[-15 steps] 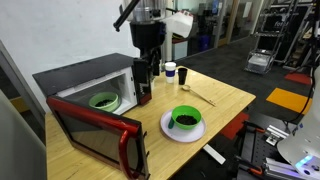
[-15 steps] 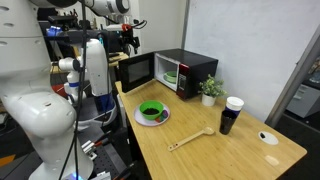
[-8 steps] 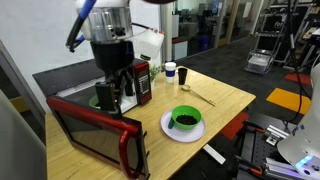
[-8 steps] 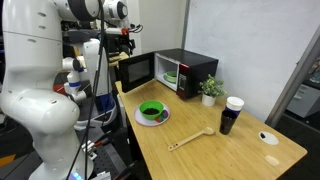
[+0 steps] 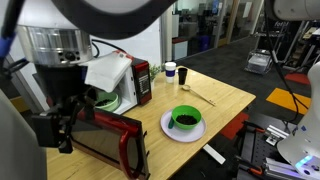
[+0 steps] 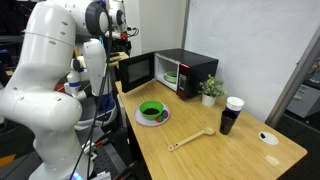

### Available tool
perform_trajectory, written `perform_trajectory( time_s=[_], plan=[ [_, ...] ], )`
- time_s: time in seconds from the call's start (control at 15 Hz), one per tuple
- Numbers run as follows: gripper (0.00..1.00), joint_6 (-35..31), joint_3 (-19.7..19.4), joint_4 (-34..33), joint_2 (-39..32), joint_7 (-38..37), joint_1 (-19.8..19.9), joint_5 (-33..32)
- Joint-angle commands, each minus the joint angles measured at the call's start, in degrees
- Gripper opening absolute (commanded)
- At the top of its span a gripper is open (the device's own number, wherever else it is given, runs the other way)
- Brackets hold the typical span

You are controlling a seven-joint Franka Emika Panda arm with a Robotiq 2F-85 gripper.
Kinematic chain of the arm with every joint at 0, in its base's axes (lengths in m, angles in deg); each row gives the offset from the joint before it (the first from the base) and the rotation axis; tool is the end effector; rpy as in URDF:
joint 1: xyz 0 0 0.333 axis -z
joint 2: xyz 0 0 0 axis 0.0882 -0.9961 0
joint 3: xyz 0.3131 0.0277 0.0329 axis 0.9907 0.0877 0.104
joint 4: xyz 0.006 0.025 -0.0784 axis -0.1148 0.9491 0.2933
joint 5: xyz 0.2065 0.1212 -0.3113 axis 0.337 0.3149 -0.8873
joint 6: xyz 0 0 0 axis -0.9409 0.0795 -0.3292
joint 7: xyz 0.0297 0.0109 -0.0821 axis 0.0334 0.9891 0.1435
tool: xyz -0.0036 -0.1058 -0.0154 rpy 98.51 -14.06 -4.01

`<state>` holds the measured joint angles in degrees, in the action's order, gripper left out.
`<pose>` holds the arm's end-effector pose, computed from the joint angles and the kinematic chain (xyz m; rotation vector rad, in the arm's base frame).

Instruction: Close the microwave door

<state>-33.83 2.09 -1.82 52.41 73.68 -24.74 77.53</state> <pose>0.5256 0.5045 0.4672 -2.8563 -0.9463 -0.1950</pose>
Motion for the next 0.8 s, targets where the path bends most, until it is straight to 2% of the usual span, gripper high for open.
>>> perform_trajectory(
  time_s=[0.0,0.33,0.4,0.73],
  plan=[
    [1.00,-0.8,-1.7,-7.0,-5.6,2.0,-1.4,1.8],
    [1.00,0.8,-4.0,-11.4,-8.3,-0.5,-1.7,2.5],
    [1.00,1.2,-3.0,-11.1,-8.3,-1.2,-0.6,1.8],
    [1.00,4.6,-3.2,-12.0,-8.7,-3.2,0.2,2.6]
  ],
)
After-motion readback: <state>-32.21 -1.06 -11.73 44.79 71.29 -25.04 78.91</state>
